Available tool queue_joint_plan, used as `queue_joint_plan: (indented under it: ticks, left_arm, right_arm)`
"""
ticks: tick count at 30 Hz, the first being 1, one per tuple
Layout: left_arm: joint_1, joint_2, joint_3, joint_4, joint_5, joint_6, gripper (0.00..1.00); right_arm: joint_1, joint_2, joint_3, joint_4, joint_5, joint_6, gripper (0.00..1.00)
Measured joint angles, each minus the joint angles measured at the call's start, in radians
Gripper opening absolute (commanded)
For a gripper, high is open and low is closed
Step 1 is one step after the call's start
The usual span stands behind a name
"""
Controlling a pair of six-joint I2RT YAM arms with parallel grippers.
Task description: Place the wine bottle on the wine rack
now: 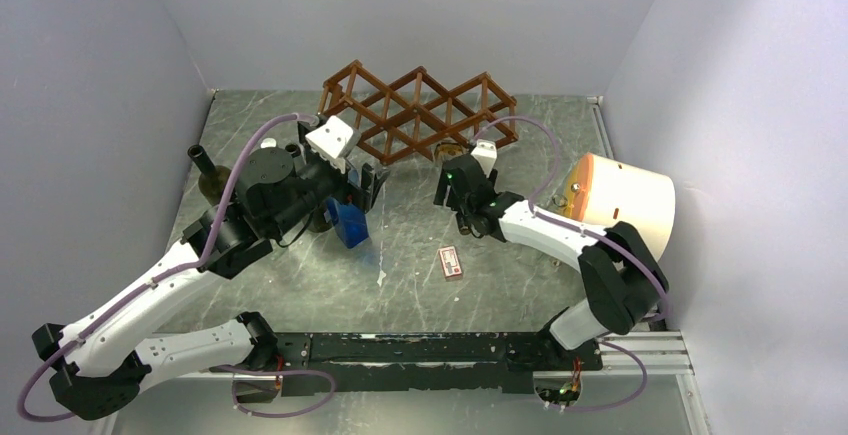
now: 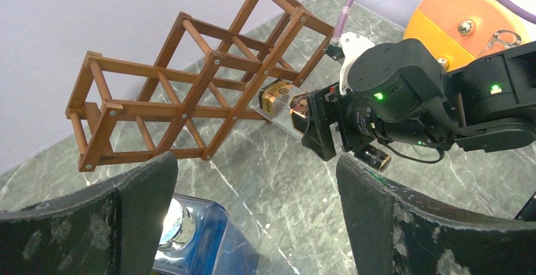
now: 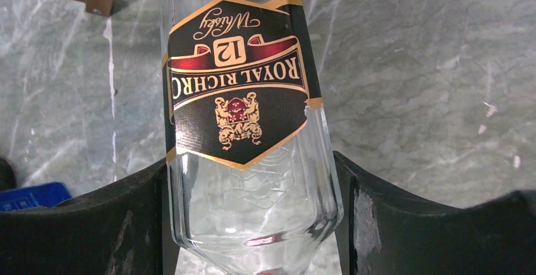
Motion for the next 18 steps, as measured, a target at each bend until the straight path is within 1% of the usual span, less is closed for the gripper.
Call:
queue_joint_plan:
  ticks: [5,10,18]
  left_arm:
    - [0.000,-0.002,0.000,0.000,0.003,0.000,0.99]
    - [0.000,-0.018,0.000,0.000,0.020,-0.001,0.98]
    - [0.000,-0.021,-0.004,0.001,0.029,-0.001,0.98]
  right_arm:
    - [-0.020,0.032,-0.025,0.124,-0.034,0.029,0.00]
    - [-0.030,0.103,-0.016,0.220,-0.043,0.070,0.00]
    - [-0.040,0.179,0.006,0.323,-0.030,0.107,0.00]
